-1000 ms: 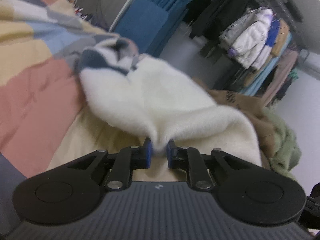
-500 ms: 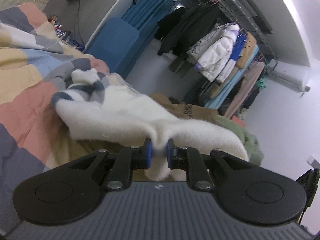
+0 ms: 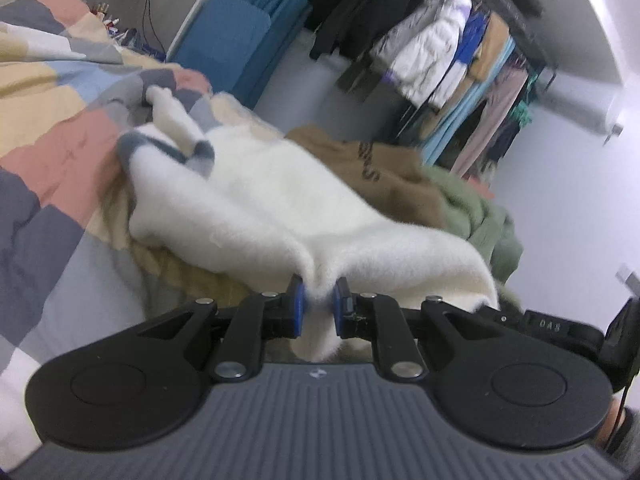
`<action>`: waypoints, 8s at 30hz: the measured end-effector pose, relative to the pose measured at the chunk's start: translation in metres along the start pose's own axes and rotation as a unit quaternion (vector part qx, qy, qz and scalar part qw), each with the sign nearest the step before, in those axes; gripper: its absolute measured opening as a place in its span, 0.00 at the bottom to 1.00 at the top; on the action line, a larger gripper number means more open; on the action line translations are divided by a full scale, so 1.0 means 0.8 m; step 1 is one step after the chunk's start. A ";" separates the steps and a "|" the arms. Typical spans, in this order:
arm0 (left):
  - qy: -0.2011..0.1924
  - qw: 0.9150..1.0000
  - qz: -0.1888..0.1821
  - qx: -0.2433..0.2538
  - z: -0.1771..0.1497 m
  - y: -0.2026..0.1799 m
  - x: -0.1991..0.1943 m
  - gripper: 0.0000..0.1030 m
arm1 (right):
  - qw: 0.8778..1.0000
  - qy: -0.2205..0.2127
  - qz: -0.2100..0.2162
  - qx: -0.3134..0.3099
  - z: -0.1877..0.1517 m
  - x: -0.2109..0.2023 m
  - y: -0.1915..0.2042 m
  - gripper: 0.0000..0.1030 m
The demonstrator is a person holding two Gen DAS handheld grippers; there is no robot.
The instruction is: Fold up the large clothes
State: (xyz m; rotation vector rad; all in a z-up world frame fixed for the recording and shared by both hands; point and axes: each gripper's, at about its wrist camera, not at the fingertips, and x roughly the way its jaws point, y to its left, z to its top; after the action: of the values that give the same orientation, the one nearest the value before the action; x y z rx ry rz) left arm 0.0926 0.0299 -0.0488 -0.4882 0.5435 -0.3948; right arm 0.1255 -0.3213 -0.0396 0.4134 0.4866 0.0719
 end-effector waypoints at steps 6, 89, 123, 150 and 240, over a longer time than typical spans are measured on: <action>0.047 0.999 0.014 0.009 -0.014 0.017 0.052 0.17 | 0.996 0.061 -0.055 0.032 -0.011 0.051 -0.023 0.16; -0.188 0.963 -0.192 -0.015 0.186 -0.066 -0.234 0.14 | 0.944 -0.184 0.270 0.038 0.152 -0.173 0.085 0.14; -0.114 0.993 -0.031 0.002 0.309 0.026 0.090 0.14 | 0.981 -0.130 0.128 -0.058 0.243 0.078 0.112 0.14; 0.035 0.995 0.080 -0.043 0.268 0.242 0.463 0.21 | 0.995 0.015 0.057 -0.075 0.131 0.437 0.030 0.16; 0.002 0.920 0.387 -0.055 0.072 0.236 0.004 0.61 | 0.933 0.004 -0.344 -0.109 0.153 0.074 -0.206 0.02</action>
State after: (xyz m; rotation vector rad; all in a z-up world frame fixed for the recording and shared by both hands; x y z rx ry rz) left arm 0.1707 0.2014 -0.1079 -0.3436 0.7185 0.3958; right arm 0.2301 -0.5077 -0.0333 0.0079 0.6021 -0.5475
